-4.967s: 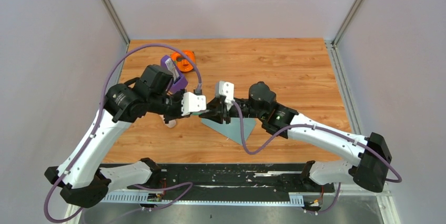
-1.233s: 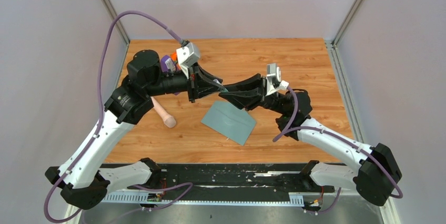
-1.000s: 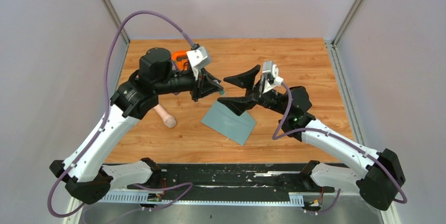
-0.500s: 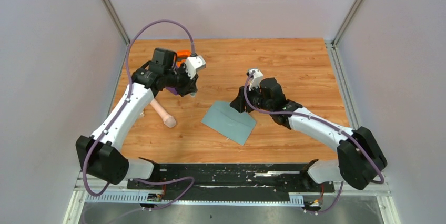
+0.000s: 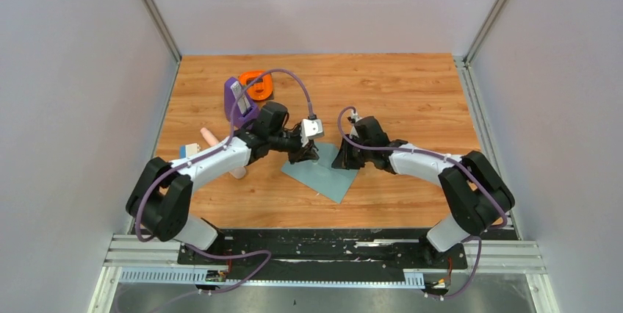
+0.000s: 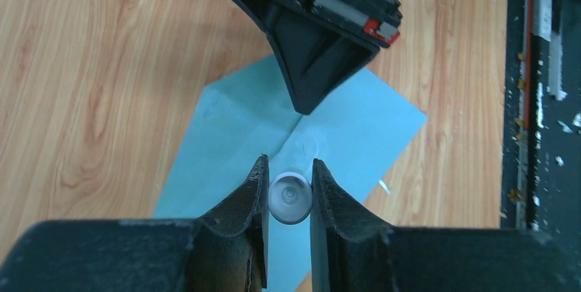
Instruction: Place the letter into the envelope and seal it
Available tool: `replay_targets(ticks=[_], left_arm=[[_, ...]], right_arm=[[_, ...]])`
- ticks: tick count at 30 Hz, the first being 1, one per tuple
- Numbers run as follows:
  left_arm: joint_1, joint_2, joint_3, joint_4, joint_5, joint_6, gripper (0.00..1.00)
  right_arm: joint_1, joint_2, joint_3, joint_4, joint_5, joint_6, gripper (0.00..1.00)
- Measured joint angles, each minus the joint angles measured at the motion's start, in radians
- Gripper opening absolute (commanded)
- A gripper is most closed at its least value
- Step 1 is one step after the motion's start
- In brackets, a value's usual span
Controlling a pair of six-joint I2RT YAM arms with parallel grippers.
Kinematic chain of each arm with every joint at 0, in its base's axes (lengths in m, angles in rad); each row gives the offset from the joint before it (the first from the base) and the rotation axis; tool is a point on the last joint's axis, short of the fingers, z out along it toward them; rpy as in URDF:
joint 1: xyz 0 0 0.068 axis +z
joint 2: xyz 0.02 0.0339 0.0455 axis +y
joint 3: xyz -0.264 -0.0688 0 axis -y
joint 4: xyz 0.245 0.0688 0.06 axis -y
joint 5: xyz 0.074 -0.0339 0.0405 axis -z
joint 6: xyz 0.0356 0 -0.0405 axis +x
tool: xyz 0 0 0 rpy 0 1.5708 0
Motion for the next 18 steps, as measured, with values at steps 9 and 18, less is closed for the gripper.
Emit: replay_targets(ticks=[9,18], left_arm=[[-0.059,0.124,-0.103,0.32,-0.024,-0.124,0.0],[-0.073,0.145,-0.158,0.468,-0.083,-0.176,0.0]], right_arm=[[-0.014,0.042,-0.037,-0.019,0.009,0.011,0.0],[-0.015,0.064,-0.047,-0.01,0.003,0.002,0.0]])
